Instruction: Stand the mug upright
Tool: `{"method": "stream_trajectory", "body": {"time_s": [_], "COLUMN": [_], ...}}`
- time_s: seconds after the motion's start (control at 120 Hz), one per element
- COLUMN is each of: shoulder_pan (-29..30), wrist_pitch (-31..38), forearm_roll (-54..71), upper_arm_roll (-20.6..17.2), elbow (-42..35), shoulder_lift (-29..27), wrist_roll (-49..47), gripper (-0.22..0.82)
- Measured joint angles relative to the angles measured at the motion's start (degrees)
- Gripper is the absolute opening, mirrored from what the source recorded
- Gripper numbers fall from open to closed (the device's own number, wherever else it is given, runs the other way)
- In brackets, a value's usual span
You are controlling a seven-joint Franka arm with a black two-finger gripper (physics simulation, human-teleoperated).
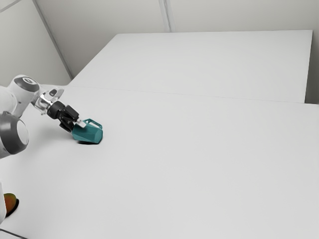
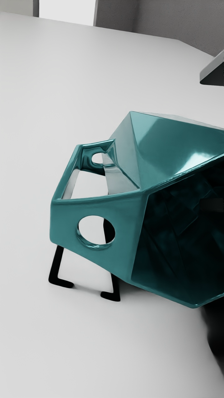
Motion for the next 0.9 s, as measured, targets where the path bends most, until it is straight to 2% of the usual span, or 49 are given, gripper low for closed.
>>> {"method": "stream_trajectory", "body": {"time_s": [0.475, 0.692, 0.9], "shoulder_pan": [-0.1, -0.1, -0.2], "wrist_pitch": [0.0, 0.2, 0.4], "forearm_roll": [-1.1, -1.3, -2.1], "upper_arm_roll": [0.0, -0.1, -0.7], "elbow": [-0.1, -0.5, -0.5], "shoulder_lift": [-0.1, -0.1, -0.9], "wrist_roll": [0.2, 0.3, 0.4], "gripper": [0.03, -0.07, -0.13]}}
